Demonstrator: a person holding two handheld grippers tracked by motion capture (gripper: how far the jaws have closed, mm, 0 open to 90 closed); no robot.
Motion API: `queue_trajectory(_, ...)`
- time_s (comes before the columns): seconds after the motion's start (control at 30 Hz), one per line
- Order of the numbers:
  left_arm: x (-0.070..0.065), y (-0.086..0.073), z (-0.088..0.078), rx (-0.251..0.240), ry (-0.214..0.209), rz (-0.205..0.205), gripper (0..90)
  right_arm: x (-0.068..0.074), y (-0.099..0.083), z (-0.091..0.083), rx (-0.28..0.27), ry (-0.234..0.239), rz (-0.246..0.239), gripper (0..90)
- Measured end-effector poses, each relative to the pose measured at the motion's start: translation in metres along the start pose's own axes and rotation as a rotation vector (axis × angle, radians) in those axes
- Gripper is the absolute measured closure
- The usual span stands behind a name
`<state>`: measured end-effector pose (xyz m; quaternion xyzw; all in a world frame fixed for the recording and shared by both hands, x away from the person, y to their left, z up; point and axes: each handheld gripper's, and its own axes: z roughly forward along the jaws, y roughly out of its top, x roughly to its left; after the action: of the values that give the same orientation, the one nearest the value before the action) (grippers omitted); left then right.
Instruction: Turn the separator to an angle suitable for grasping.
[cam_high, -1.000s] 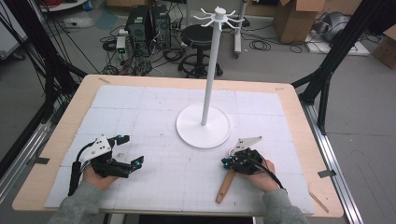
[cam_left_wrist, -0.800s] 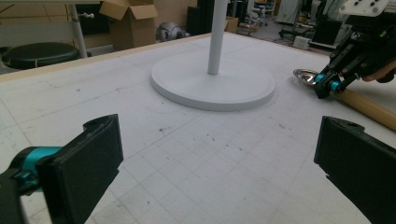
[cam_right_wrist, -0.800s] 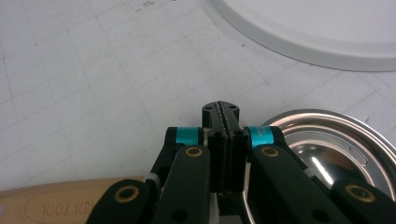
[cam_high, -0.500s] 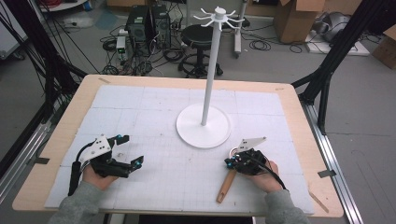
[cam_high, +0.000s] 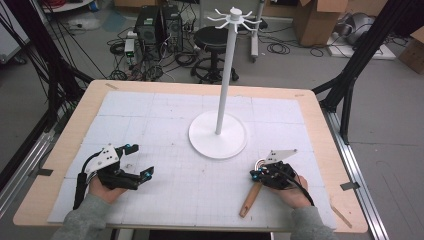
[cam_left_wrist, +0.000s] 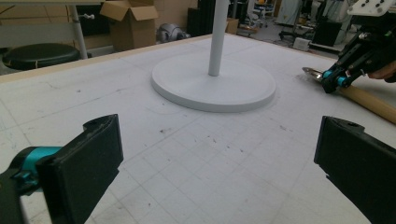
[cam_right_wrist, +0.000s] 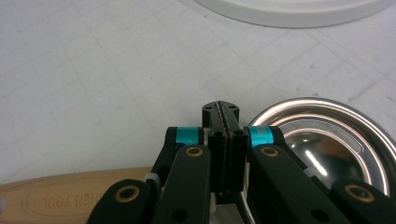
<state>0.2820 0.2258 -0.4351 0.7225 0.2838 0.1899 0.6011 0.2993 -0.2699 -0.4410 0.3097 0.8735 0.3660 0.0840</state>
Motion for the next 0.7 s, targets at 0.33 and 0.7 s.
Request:
queue_trajectory(0.33,0.000,0.000,0.001,-0.001,-0.004,-0.003,1.7,-0.011,-0.022,-0.021,-0.015,-0.034,0.045,90.0)
queue_trajectory(0.7,0.002,0.001,0.000,-0.017,0.001,-0.014,1.7,-0.016,-0.042,-0.041,-0.015,-0.061,0.070,90.0)
